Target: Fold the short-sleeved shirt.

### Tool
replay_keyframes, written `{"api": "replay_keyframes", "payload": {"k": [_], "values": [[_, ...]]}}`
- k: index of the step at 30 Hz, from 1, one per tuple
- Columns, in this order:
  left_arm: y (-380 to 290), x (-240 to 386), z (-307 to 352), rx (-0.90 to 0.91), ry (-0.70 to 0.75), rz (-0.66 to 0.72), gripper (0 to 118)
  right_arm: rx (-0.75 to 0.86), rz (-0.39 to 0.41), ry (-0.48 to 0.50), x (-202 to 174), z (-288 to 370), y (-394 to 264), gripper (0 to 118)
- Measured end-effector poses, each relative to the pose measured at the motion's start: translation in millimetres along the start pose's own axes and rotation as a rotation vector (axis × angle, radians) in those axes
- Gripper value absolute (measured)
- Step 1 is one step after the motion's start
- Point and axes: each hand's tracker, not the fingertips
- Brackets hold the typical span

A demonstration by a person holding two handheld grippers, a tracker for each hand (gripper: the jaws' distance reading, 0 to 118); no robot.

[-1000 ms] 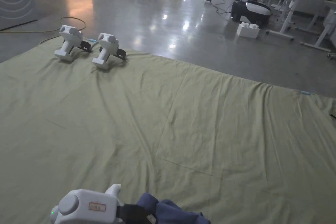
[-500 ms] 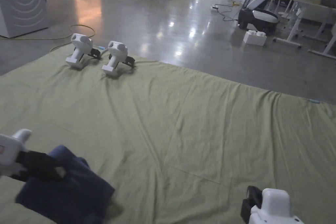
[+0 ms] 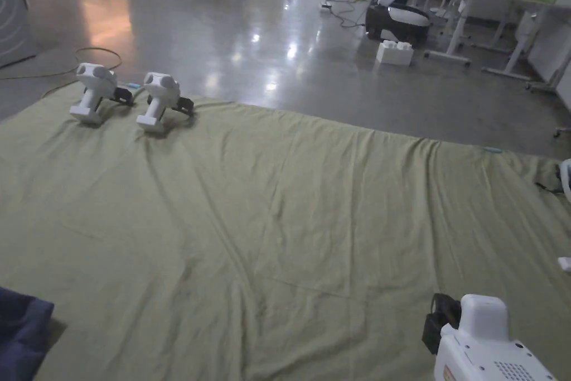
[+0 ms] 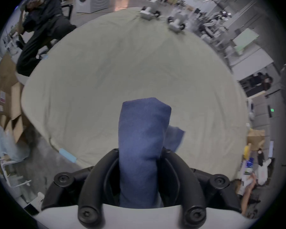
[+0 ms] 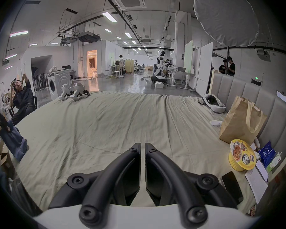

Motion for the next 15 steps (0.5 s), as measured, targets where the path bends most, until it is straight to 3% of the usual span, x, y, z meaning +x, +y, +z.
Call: {"api": "replay_keyframes", "payload": {"k": [3,7,11,13,15], "values": [[-8,9,-9,0.034,0.071,-0.019,65,-0.018,-0.006,0.002,0,-2,-4,6],[-12,17,-3,0.063,0.186,-0.047,75,-0.024,-0.011,0.010,0,-3,-6,6],[-2,12,13,0.196,0.384,-0.087,76,-0.029,-0.002,0.019,2,-7,-4,6],[3,9,22,0.260,0.405,-0.066,76,-0.029,-0.003,0.021,4,-8,-3,6],[-3,21,32,0.343,0.340,-0.035,76,-0.020,-0.006,0.022,5,-6,-1,6]]}}
